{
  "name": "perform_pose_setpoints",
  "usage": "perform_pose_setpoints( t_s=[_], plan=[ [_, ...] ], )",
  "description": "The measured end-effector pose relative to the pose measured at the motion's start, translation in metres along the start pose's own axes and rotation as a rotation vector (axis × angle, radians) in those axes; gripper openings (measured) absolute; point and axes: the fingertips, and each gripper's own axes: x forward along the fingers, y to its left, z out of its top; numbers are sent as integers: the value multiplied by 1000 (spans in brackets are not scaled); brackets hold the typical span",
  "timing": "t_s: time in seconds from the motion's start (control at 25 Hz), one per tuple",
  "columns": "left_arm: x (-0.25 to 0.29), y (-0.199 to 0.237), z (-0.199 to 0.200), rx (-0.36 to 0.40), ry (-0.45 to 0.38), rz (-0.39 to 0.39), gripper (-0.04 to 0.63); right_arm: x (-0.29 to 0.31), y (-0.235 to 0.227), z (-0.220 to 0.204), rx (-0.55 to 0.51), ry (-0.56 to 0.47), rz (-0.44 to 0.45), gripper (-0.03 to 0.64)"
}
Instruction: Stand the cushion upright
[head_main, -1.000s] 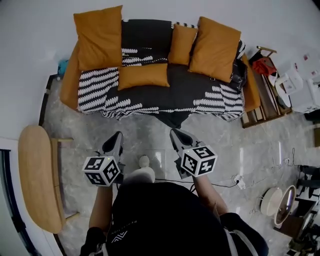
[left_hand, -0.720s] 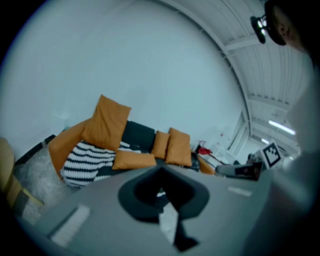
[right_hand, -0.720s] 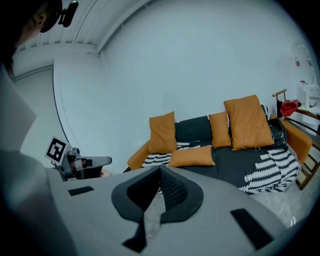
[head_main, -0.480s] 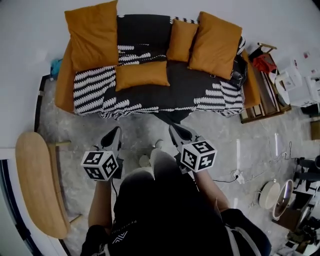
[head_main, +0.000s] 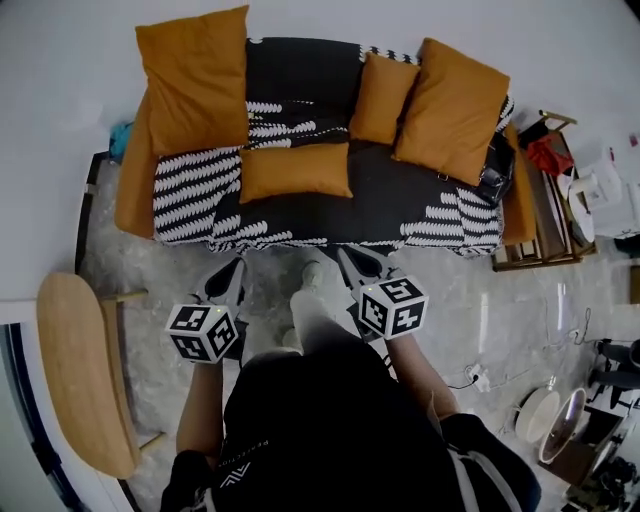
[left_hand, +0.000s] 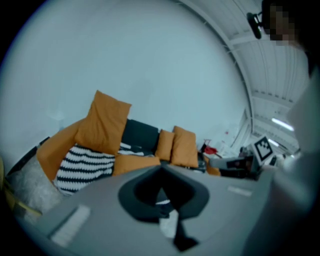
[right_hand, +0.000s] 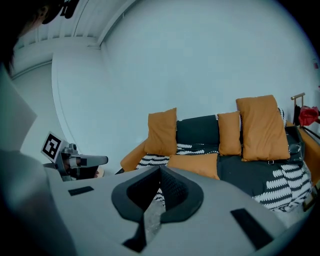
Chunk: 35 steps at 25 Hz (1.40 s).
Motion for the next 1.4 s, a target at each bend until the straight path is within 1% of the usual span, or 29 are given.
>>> perform_pose_setpoints(
  t_s=[0.16,0.32,0.4,0.56,0.76,0.96,1.2,1.4],
  plan=[
    [32,8,17,11,19,4,3,29,-21,17,3,16,23,-2],
    [65,10,26,52,68,7,3,51,-41,30,4,42,33,6],
    [78,13,27,59,91,8,3,61,-50,34,-1,56,36,14],
    [101,16,26,34,136,6,5,80,-65,36,-20,98,52,42],
    [124,22,32,10,156,15,5,100,-78,45,-30,114,78,74],
    [148,30,35,17,181,24,11,117,-95,49,-2,125,83,100],
    [171,39,31,19,215,42,65,133,-117,42,24,142,67,122],
    [183,46,22,36,245,57,130,145,-129,29,55,167,42,174]
  ],
)
